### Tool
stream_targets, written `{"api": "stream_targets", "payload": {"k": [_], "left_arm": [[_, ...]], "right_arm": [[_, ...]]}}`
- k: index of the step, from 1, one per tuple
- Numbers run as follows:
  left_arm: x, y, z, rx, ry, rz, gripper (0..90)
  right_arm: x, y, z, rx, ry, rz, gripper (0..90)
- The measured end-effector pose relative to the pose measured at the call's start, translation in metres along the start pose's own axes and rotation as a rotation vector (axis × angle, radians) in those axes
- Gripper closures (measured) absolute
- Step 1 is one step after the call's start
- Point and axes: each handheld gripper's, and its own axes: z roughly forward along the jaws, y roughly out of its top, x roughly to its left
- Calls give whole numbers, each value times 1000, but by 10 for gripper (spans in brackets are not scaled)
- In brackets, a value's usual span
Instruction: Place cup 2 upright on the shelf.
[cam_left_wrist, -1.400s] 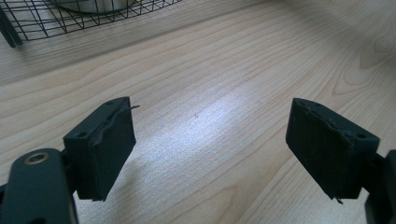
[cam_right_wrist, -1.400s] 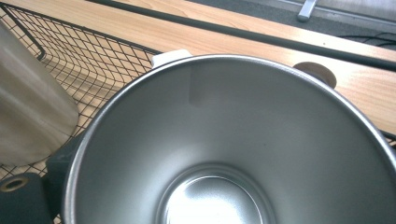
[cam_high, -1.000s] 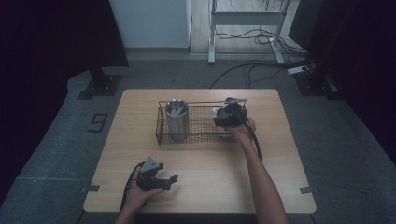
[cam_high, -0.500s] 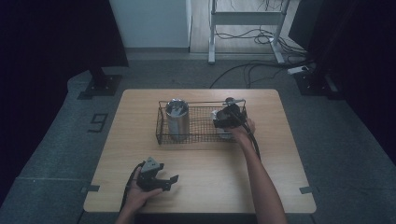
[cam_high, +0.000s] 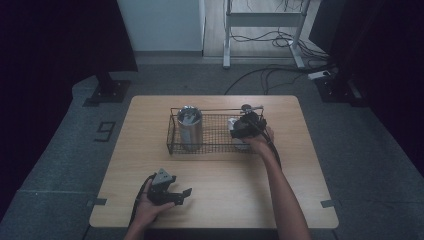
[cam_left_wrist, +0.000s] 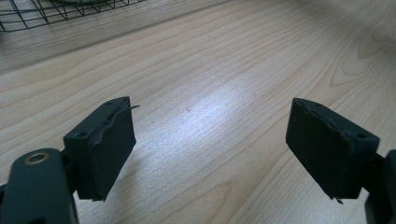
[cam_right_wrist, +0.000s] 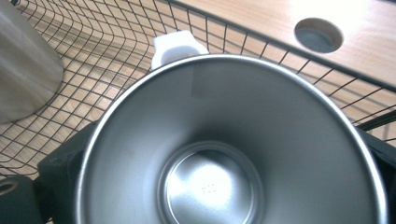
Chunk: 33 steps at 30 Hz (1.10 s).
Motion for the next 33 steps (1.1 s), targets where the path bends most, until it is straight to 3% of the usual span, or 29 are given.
{"api": "stream_targets", "payload": {"k": [11,22,33], "left_arm": [[-1,0,1,3,-4,0,158],[-1,0,1,3,-4,-1,158],[-2,0,0,1,0,2,158]], "right_arm": [[-3,2,-16,-71,16,19,0],[-2,5,-38,-177,19,39,0],[1,-6,-59,-245,31,24,62]]}}
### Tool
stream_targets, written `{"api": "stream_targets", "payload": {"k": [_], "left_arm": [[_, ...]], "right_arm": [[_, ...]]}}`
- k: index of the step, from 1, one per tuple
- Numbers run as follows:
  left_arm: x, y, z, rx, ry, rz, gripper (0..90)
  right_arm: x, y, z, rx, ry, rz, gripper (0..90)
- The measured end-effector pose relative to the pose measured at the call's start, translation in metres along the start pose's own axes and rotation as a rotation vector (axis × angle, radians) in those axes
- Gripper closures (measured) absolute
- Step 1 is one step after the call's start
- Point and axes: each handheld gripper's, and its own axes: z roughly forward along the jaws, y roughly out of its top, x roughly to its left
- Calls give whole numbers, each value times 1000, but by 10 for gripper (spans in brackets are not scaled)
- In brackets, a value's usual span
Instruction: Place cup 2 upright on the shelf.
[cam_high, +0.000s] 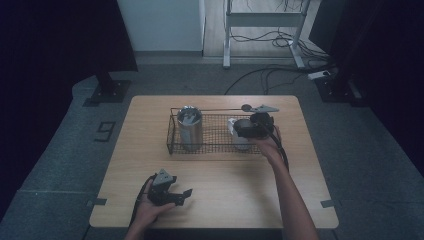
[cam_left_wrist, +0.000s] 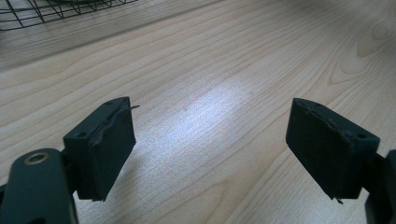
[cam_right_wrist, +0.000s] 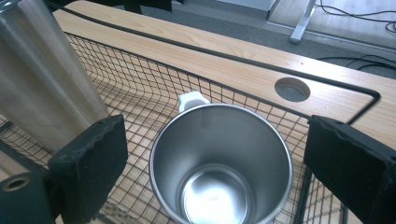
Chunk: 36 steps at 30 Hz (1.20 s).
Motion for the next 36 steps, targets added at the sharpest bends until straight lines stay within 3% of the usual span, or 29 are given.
{"api": "stream_targets", "payload": {"k": [20,29,36], "left_arm": [[-3,0,3,7,8,11,158],[-3,0,3,8,11,13,158],[-4,0,4,12,10,16,158]], "right_arm": [[-4,-32,-47,-97,19,7,128],[-1,-61,-72,-119,36,-6,132],[-1,-80,-85,-139,42,11,134]]}}
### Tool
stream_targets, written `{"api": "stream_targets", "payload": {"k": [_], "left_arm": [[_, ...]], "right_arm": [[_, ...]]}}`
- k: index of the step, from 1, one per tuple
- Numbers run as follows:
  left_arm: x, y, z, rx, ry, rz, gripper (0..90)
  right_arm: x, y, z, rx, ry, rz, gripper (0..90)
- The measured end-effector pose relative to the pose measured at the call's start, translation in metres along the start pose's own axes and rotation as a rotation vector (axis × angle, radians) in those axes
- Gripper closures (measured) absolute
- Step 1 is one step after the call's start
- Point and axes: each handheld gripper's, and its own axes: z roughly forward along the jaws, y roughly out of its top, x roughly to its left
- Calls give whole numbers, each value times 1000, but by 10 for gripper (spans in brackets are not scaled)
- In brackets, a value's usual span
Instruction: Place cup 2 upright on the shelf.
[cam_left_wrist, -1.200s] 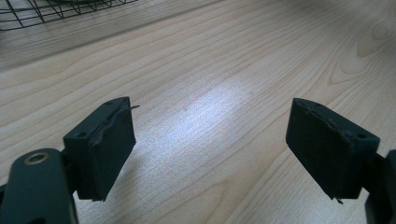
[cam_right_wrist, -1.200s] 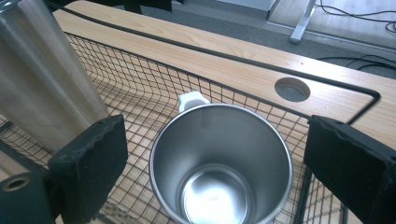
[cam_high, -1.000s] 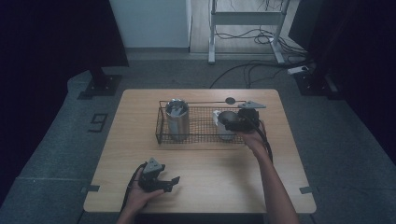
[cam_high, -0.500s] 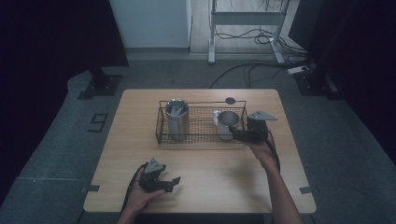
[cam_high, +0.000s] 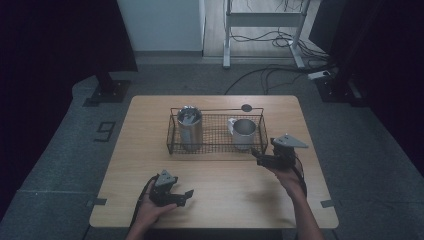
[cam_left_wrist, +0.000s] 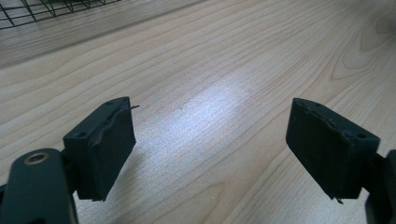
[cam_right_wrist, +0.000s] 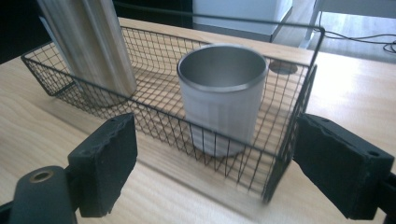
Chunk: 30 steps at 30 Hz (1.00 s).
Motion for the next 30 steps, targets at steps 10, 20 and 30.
{"api": "stream_targets", "payload": {"k": [10,20,30], "left_arm": [[0,0,1,3,3,3,158],[0,-1,1,9,10,8,158],[1,-1,1,13,14,9,158]], "right_arm": [[-2,-40,-17,23,-12,33,136],[-7,-71,-28,75,-38,48,142],[-6,-98,-24,131,-39,60,147]]}}
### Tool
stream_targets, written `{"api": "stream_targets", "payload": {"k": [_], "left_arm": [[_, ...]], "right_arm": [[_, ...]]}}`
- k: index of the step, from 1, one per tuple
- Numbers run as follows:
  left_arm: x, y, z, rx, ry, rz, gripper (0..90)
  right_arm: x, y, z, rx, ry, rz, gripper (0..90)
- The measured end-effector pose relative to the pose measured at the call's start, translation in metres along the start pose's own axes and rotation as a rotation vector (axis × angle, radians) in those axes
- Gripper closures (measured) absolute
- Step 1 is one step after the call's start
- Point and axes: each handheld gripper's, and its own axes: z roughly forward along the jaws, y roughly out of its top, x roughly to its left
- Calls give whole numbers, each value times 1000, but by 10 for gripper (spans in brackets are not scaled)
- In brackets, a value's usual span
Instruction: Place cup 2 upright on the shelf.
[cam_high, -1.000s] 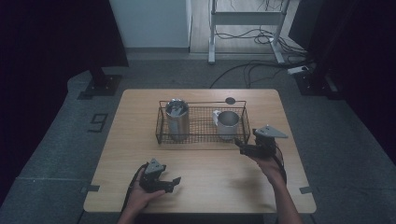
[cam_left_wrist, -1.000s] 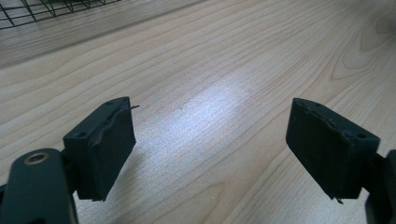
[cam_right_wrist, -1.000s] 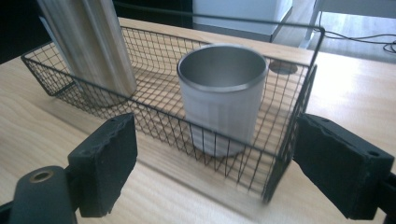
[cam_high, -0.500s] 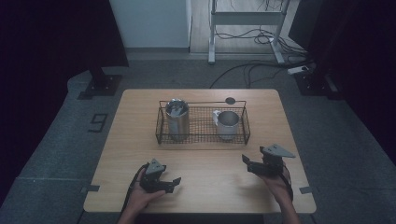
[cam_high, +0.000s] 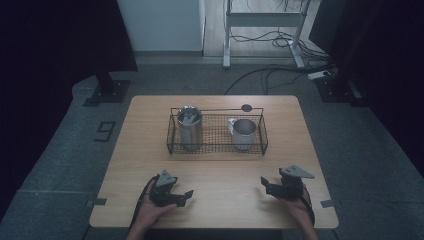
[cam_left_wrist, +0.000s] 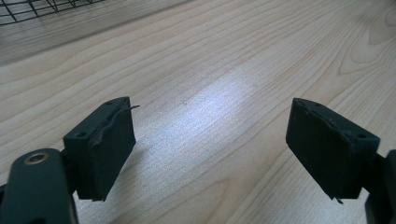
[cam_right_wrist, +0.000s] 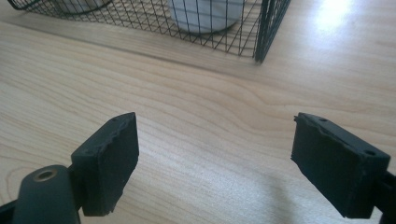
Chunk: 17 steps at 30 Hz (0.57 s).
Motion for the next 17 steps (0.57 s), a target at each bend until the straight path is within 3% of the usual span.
{"api": "stream_targets", "payload": {"k": [17], "left_arm": [[1,0,0,-1,3,-4,158]], "right_arm": [[-1,-3,5,23,-4,-3,151]]}}
